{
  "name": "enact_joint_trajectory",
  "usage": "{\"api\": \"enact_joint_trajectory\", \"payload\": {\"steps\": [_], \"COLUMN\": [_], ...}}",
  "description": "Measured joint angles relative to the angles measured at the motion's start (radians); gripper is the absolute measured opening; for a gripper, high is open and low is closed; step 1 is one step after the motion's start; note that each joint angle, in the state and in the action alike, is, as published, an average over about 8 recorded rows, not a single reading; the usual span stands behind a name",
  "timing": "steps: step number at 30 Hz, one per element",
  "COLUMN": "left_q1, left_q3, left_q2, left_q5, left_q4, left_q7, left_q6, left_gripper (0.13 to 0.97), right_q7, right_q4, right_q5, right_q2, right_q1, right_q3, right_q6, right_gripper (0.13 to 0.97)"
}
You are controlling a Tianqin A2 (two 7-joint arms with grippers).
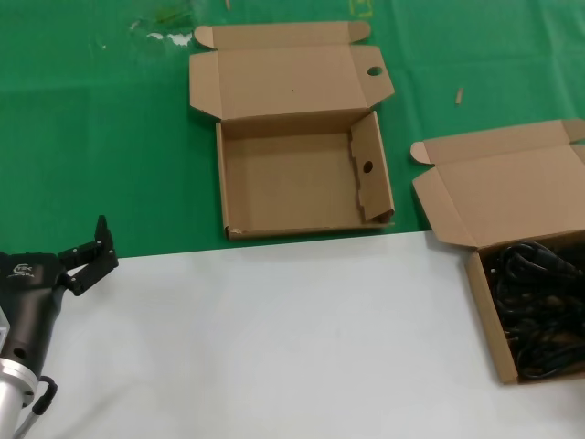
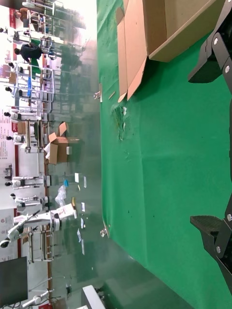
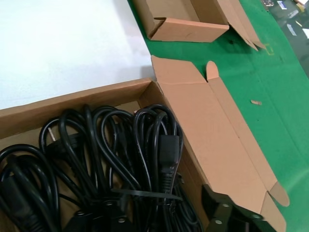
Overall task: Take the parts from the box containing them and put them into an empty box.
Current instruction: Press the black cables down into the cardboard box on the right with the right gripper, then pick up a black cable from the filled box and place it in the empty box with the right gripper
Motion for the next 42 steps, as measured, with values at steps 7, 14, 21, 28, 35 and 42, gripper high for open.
{"api": "enact_joint_trajectory", "payload": {"steps": [7, 14, 21, 28, 35, 42], "left_q1": [0.0, 0.0, 0.0, 0.0, 0.0, 0.0], "left_q3": [0.0, 0.0, 0.0, 0.0, 0.0, 0.0], "left_q2": [0.0, 0.0, 0.0, 0.0, 0.0, 0.0], "left_q5": [0.0, 0.0, 0.0, 0.0, 0.0, 0.0], "left_q4": [0.0, 0.0, 0.0, 0.0, 0.0, 0.0], "left_q7": [0.0, 0.0, 0.0, 0.0, 0.0, 0.0], "left_q6": [0.0, 0.0, 0.0, 0.0, 0.0, 0.0], "left_gripper": [0.966, 0.966, 0.966, 0.966, 0.966, 0.966], "right_q7": [-0.007, -0.011, -0.001, 0.048, 0.134, 0.202], "right_q4": [0.007, 0.012, 0.034, 0.141, 0.325, 0.429], "right_q5": [0.01, 0.015, 0.018, 0.027, 0.009, -0.144], "right_q2": [0.004, 0.002, 0.011, 0.054, 0.08, -0.021], "right_q1": [-0.015, -0.024, -0.038, -0.123, -0.227, -0.087], "right_q3": [-0.001, -0.007, -0.004, 0.08, 0.206, 0.074], "right_q6": [0.006, 0.01, 0.018, 0.038, 0.055, 0.052], "right_gripper": [0.446, 0.32, 0.27, 0.212, 0.207, 0.206]}}
